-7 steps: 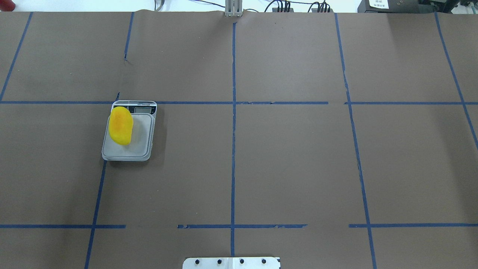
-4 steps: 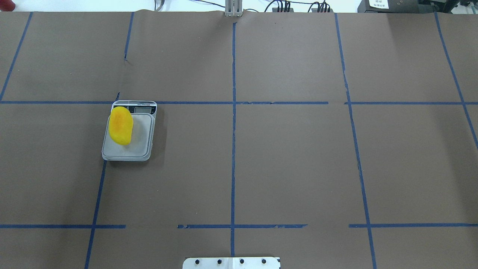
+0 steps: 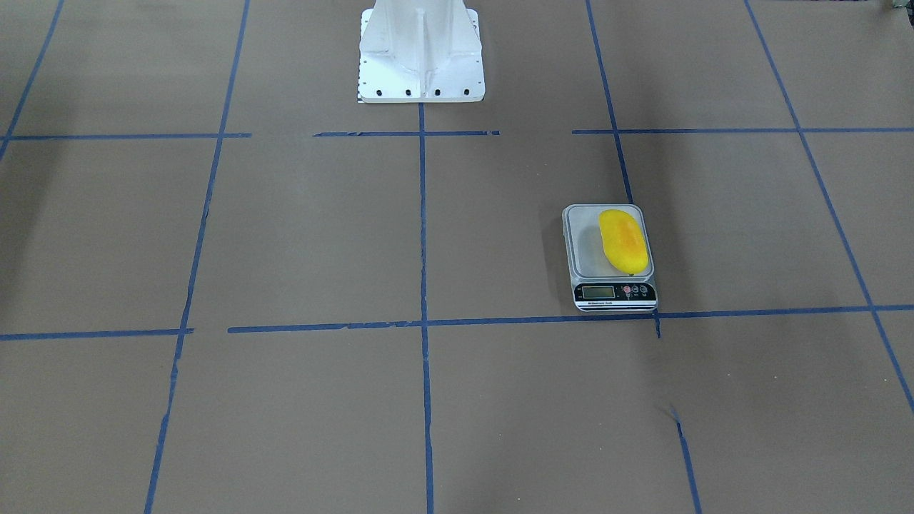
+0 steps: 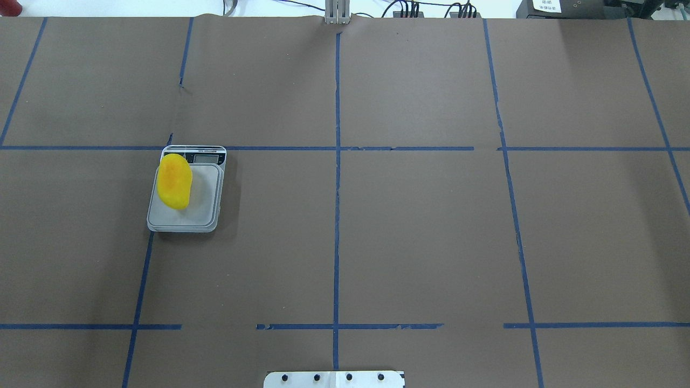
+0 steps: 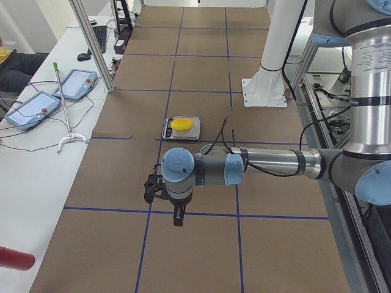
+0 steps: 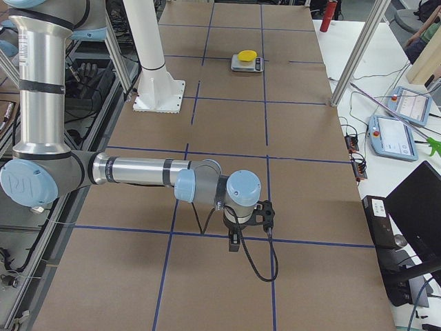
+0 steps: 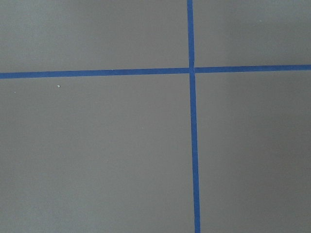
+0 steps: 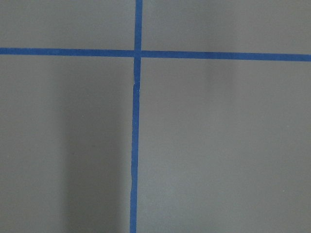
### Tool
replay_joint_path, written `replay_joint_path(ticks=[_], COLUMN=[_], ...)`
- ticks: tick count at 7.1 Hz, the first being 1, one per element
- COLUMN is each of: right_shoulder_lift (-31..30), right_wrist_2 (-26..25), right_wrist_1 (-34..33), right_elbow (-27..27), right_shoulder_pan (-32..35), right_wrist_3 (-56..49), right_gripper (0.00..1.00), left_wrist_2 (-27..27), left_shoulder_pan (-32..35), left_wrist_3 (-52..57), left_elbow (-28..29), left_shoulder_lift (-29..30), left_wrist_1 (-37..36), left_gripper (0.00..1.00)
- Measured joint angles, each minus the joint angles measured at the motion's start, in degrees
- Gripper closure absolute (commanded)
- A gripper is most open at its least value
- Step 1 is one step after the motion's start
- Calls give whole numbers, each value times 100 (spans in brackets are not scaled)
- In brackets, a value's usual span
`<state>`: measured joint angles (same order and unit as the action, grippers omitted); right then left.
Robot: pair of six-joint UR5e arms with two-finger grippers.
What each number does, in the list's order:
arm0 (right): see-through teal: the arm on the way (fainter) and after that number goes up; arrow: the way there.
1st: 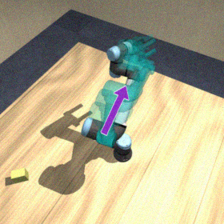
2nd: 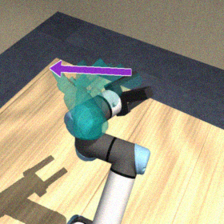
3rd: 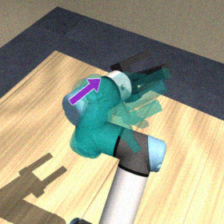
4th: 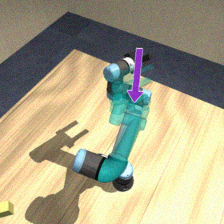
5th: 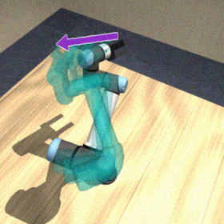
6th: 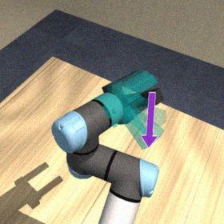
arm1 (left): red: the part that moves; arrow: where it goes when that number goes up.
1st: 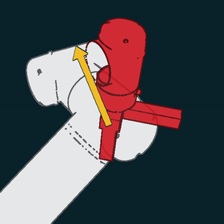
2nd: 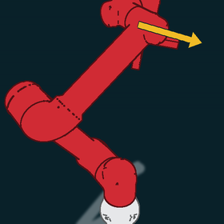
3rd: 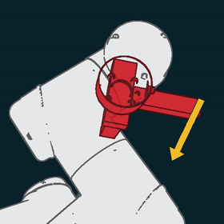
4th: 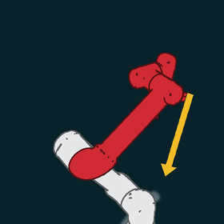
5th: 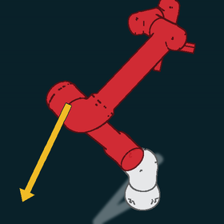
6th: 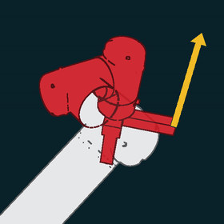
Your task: Weigh mango
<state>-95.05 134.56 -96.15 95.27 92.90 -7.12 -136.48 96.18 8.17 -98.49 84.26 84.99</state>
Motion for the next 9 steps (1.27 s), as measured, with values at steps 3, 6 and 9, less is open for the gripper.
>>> replay_joint_path(ticks=[3,6,9], right_shoulder_lift=[0,-4,-5], right_wrist_2=[0,0,0], right_wrist_1=[0,0,0], right_elbow=[0,0,0], right_shoulder_pan=[0,0,0], right_wrist_3=[0,0,0], right_gripper=[0,0,0], left_wrist_2=[5,7,-2], left_shoulder_pan=[-3,-3,-3], left_wrist_3=[0,0,-10], left_elbow=[115,122,134], left_shoulder_lift=[150,254,337], left_wrist_1=[2,-8,-9], left_gripper=[0,0,0])
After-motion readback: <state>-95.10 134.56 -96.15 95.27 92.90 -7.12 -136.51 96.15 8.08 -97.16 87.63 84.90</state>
